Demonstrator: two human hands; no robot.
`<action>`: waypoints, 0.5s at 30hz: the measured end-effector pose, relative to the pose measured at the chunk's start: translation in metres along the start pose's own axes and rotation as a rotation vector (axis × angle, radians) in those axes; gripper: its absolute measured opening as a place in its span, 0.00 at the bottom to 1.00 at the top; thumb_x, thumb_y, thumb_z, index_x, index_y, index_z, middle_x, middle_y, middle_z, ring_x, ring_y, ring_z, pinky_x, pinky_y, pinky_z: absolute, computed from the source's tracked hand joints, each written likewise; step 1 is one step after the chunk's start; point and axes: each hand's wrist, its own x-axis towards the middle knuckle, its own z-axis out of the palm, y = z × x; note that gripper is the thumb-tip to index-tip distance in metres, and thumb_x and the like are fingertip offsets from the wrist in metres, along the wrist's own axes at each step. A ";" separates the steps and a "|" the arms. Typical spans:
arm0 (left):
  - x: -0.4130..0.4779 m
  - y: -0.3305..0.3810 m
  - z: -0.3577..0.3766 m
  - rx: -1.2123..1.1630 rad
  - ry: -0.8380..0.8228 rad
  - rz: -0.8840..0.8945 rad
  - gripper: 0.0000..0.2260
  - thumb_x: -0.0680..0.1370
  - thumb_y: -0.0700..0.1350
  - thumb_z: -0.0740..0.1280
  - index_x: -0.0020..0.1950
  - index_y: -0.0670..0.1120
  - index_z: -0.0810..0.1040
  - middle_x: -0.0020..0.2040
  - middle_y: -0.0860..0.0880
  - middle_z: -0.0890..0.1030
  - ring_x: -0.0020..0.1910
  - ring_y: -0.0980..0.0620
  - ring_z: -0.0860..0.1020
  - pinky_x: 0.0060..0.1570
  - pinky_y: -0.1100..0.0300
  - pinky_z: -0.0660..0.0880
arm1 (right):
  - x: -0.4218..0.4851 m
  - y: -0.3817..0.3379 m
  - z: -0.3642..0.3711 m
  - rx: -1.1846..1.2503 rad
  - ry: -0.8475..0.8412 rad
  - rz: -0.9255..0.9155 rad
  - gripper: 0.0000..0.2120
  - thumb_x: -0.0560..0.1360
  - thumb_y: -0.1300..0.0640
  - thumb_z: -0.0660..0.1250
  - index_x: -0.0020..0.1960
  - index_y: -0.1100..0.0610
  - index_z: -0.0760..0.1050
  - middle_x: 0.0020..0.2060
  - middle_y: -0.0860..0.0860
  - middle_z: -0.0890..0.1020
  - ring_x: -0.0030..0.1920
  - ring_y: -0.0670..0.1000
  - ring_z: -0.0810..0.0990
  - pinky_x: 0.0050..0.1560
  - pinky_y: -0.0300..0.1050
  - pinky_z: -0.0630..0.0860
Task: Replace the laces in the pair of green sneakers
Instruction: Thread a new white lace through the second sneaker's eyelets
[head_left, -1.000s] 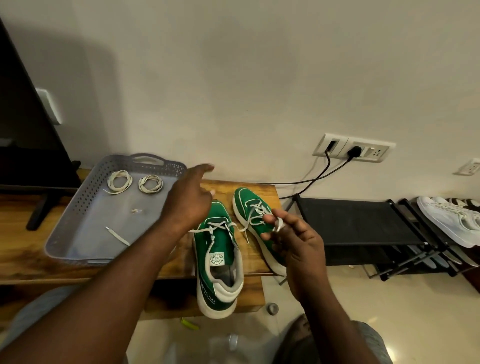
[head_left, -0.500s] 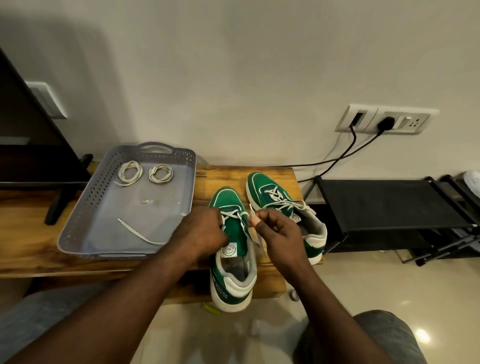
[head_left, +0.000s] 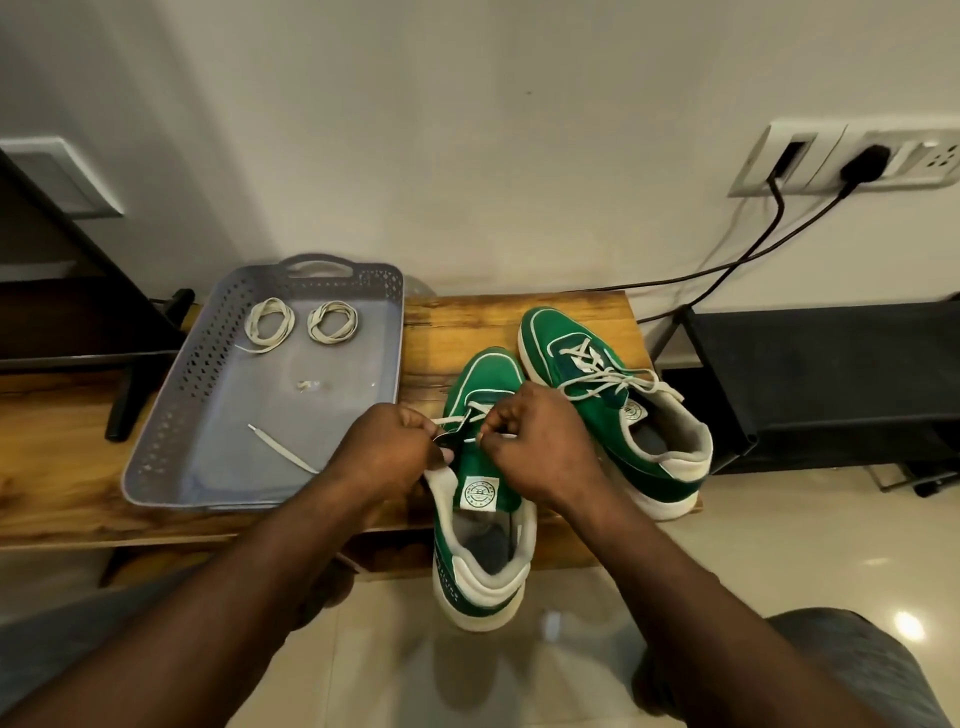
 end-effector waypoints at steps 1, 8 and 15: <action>0.001 0.000 0.000 -0.013 -0.001 -0.010 0.05 0.75 0.33 0.75 0.45 0.42 0.84 0.45 0.43 0.86 0.47 0.43 0.85 0.53 0.41 0.84 | 0.000 0.000 0.002 -0.003 -0.012 0.019 0.05 0.74 0.53 0.74 0.39 0.47 0.84 0.45 0.45 0.79 0.54 0.52 0.78 0.57 0.49 0.78; 0.006 -0.001 0.000 -0.014 -0.017 -0.028 0.05 0.76 0.33 0.74 0.46 0.43 0.85 0.48 0.43 0.86 0.51 0.42 0.84 0.56 0.40 0.83 | -0.001 -0.004 0.009 0.043 0.031 0.041 0.08 0.73 0.56 0.73 0.36 0.48 0.83 0.39 0.45 0.80 0.41 0.42 0.77 0.38 0.39 0.71; 0.002 0.000 0.001 0.002 -0.024 0.001 0.06 0.77 0.34 0.73 0.44 0.44 0.85 0.45 0.44 0.86 0.48 0.43 0.85 0.54 0.41 0.84 | -0.005 -0.002 0.012 0.182 0.009 0.021 0.10 0.73 0.56 0.74 0.34 0.49 0.81 0.37 0.45 0.80 0.43 0.43 0.77 0.45 0.46 0.76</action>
